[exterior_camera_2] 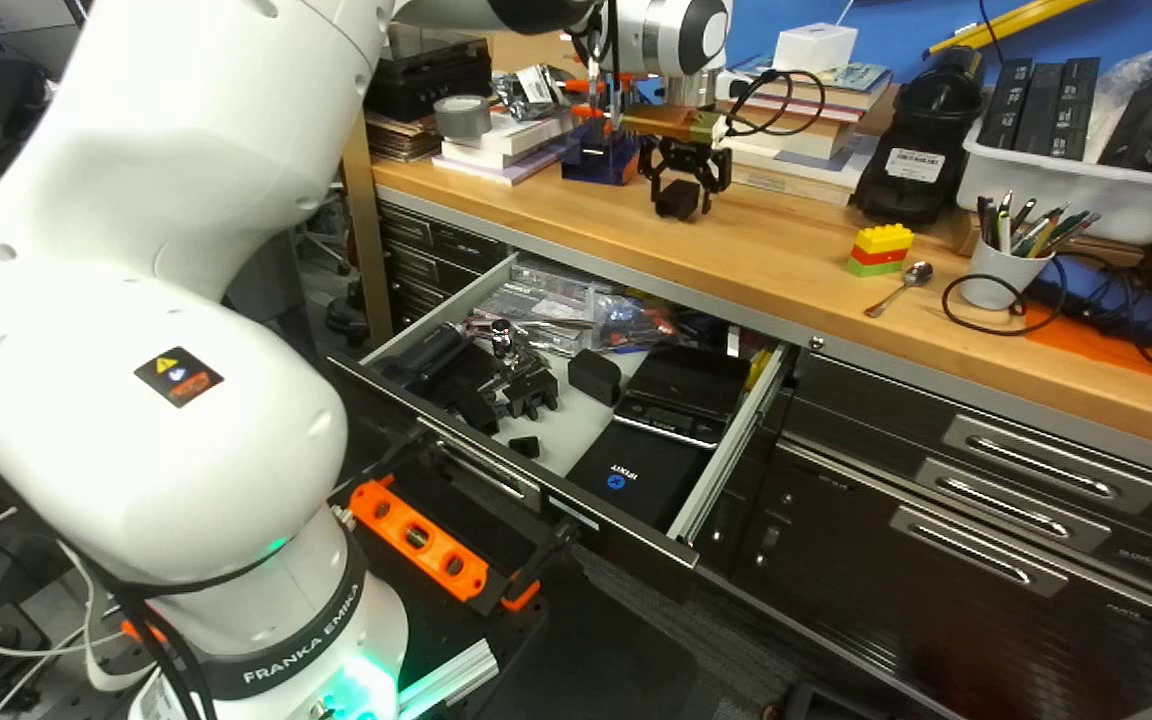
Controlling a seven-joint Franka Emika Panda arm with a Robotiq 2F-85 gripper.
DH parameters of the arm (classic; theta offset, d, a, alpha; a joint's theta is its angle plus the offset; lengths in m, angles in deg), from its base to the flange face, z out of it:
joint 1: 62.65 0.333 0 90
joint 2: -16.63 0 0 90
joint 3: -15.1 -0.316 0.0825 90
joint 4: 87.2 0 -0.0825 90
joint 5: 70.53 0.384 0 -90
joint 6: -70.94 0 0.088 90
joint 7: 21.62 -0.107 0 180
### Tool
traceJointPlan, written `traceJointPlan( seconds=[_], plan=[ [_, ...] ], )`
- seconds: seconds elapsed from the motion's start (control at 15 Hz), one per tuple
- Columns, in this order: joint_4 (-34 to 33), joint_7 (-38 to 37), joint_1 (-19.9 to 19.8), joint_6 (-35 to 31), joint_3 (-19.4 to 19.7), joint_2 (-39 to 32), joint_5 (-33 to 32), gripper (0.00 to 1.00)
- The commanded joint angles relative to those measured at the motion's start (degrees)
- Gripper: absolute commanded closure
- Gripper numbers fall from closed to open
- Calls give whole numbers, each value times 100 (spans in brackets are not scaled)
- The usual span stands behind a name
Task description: Open the middle drawer then remove three black pieces from the drawer
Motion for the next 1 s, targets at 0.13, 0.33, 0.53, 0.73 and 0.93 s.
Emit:
traceJointPlan(
  seconds=[0.13, 0.33, 0.53, 0.73, 0.93],
  plan=[
    [1008, -221, 48, 14, 17, 907, -250, 0],
    [1856, -457, 33, -205, 13, 1499, -241, 0],
    [2702, -964, 28, -433, 63, 2052, -199, 0],
    [3593, -1922, 70, -670, 183, 2567, -183, 0],
    [4528, -2901, 120, -998, 256, 3025, -216, 0]
  ],
)
